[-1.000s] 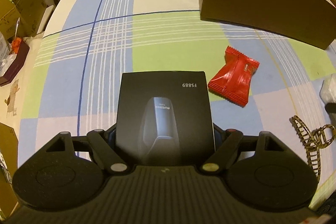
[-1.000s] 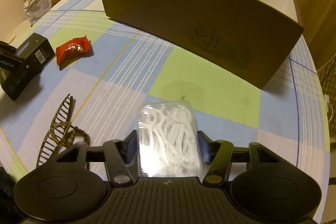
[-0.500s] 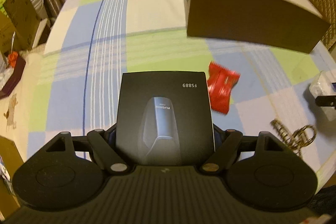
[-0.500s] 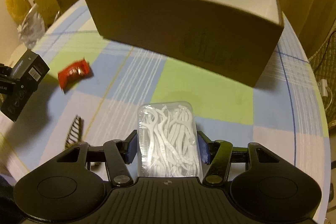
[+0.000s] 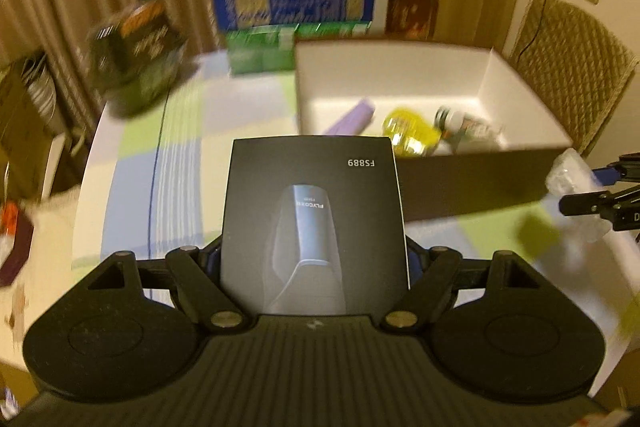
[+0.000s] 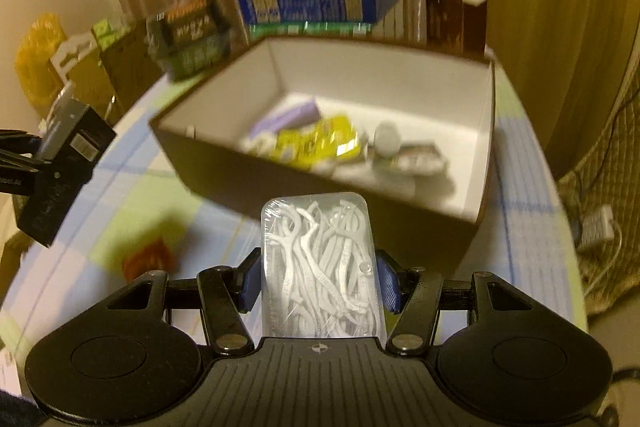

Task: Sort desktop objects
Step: 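Carry the FLYCO box and floss case into the brown box and open both grippers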

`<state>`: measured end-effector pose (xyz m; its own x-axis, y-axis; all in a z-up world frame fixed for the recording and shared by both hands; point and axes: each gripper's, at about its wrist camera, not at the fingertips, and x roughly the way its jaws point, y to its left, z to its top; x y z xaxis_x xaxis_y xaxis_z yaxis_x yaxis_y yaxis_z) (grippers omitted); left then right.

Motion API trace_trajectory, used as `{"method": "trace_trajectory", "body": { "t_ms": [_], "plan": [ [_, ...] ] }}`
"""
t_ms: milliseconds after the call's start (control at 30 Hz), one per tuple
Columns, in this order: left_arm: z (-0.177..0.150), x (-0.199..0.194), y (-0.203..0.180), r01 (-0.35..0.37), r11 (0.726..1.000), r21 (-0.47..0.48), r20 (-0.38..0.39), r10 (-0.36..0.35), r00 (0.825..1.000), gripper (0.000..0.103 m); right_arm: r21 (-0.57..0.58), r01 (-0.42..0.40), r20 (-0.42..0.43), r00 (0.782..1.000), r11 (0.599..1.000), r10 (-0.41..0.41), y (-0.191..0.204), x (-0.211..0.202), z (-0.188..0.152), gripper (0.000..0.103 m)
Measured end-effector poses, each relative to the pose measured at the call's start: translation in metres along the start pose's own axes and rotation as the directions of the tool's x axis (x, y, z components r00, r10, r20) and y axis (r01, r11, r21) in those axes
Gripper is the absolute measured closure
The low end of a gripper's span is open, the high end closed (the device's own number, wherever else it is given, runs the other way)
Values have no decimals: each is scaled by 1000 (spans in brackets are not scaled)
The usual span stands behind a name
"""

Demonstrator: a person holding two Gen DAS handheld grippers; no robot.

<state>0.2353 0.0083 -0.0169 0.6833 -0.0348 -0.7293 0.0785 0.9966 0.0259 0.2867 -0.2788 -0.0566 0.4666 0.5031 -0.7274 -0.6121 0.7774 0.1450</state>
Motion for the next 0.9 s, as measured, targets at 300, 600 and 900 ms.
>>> {"method": "trace_trajectory", "body": {
  "t_ms": [300,600,900],
  "plan": [
    [79,32,-33,55,995,86,88,-62,994,27,-12,51,93,994,999,-50,-19,13,67,49],
    [133,105,-56,80,989,125,25,-84,996,26,31,110,64,992,994,-111,-61,63,113,49],
    [152,184,-61,45,989,142,-94,-32,995,26,23,163,-50,986,986,-162,-92,121,122,49]
  ]
}}
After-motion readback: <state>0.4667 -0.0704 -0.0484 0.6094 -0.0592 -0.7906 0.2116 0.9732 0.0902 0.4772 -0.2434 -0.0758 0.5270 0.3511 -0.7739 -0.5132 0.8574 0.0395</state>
